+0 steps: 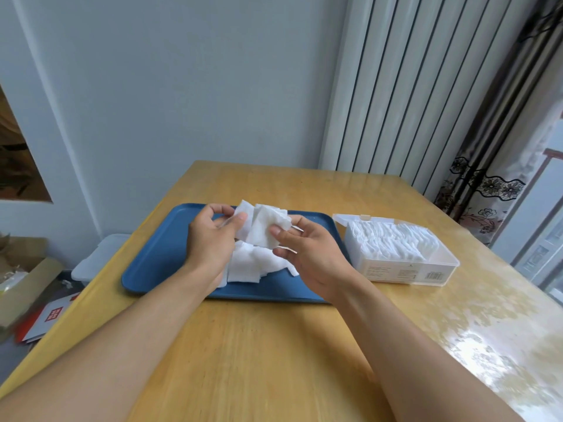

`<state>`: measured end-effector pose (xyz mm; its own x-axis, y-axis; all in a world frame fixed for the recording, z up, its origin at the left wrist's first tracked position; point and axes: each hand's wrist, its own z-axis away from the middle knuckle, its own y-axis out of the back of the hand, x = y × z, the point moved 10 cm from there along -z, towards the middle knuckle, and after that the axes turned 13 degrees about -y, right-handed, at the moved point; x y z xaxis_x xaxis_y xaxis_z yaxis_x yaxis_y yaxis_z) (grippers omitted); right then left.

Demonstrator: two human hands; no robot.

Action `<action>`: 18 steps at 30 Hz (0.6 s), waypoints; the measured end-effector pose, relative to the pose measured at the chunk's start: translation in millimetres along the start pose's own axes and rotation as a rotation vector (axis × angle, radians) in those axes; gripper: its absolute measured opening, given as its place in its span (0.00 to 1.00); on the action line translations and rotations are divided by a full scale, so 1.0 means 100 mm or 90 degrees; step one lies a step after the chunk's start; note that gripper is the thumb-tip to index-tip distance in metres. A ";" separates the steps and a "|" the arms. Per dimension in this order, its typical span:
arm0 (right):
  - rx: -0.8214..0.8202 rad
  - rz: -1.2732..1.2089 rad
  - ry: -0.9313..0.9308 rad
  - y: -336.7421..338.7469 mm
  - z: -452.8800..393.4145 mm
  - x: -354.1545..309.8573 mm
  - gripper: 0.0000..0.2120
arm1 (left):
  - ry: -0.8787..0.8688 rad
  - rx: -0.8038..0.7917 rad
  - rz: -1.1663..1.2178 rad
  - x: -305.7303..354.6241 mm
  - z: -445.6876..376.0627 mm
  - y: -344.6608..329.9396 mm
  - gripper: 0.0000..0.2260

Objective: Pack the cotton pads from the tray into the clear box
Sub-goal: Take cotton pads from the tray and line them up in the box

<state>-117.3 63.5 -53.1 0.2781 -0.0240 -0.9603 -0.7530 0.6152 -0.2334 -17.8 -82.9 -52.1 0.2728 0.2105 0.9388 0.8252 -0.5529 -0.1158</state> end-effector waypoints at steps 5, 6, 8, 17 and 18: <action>0.004 -0.089 -0.020 -0.01 0.03 0.05 0.16 | 0.043 -0.069 0.122 -0.01 0.17 -0.27 0.05; 0.015 -0.081 -0.022 -0.01 0.04 0.04 0.17 | 0.050 -0.085 0.138 -0.02 0.18 -0.30 0.08; 0.050 -0.046 -0.027 0.02 0.07 0.04 0.17 | 0.064 -0.124 0.168 -0.02 0.22 -0.38 0.11; 0.276 0.153 0.067 0.28 0.16 -0.10 0.11 | 0.158 -0.160 0.310 -0.09 0.36 -0.56 0.13; 0.298 0.173 0.086 0.30 0.18 -0.13 0.09 | 0.162 -0.156 0.305 -0.11 0.37 -0.56 0.12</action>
<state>-133.2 96.3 -45.2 0.0089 0.1020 -0.9947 -0.4328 0.8972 0.0882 -48.5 -24.8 -67.6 0.4339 -0.2915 0.8525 0.4931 -0.7151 -0.4955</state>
